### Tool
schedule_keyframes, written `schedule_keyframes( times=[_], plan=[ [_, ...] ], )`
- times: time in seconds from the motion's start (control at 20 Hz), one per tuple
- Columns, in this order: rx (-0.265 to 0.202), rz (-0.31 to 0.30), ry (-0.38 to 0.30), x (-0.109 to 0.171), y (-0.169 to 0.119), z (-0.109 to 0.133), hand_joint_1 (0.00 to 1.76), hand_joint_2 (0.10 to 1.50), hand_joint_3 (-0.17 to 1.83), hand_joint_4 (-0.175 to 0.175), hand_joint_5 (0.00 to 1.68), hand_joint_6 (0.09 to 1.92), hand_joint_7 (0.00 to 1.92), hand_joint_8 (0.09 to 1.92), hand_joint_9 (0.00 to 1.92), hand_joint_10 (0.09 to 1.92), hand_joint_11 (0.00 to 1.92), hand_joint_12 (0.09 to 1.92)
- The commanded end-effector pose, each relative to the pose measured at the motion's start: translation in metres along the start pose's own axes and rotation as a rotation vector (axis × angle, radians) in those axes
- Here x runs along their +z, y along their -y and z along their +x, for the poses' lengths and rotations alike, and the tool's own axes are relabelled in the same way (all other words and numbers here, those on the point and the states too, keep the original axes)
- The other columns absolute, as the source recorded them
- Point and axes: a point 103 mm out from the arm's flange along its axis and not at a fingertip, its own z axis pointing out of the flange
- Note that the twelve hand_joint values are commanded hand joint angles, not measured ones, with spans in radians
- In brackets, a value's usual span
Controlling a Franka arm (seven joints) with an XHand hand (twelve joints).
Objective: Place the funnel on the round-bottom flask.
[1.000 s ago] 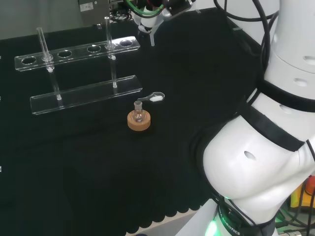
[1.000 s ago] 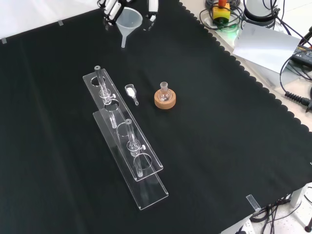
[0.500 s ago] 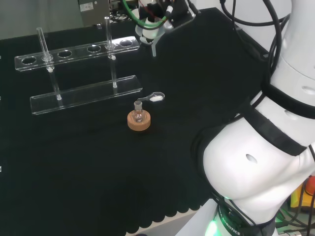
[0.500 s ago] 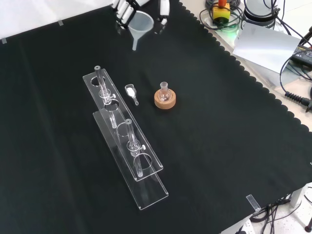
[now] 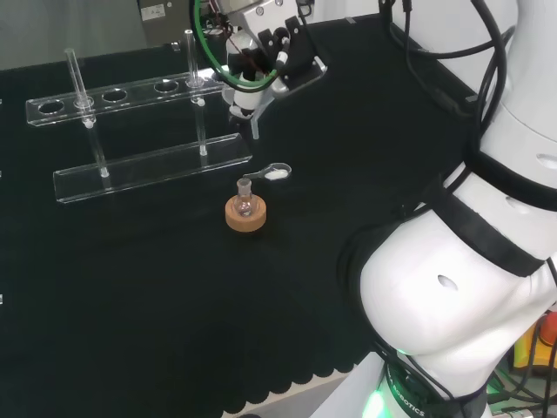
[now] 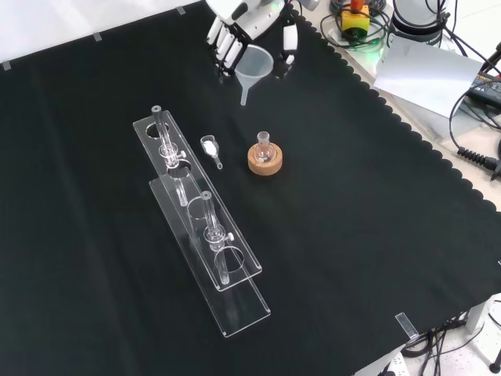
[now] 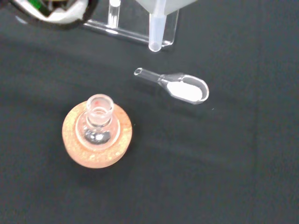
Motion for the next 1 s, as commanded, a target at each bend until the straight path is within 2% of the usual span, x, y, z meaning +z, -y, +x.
schedule_keyframes(
  times=[0.05, 0.35, 0.6, 1.0],
  plan=[
    [-0.015, 0.01, -0.022, 0.02, -0.004, 0.008, 0.82, 0.76, 0.62, -0.022, 0.65, 0.57, 0.5, 0.62, 0.83, 0.46, 0.53, 1.28],
    [-0.009, 0.027, -0.046, 0.037, -0.009, 0.004, 0.82, 0.76, 0.62, -0.024, 0.64, 0.57, 0.5, 0.62, 0.83, 0.46, 0.53, 1.28],
    [-0.021, 0.052, -0.056, 0.047, -0.011, 0.013, 0.82, 0.76, 0.62, -0.025, 0.64, 0.58, 0.5, 0.62, 0.83, 0.46, 0.53, 1.28],
    [-0.045, 0.052, -0.031, 0.053, -0.011, 0.023, 0.82, 0.76, 0.62, -0.026, 0.63, 0.58, 0.5, 0.63, 0.83, 0.46, 0.54, 1.28]
  ],
)
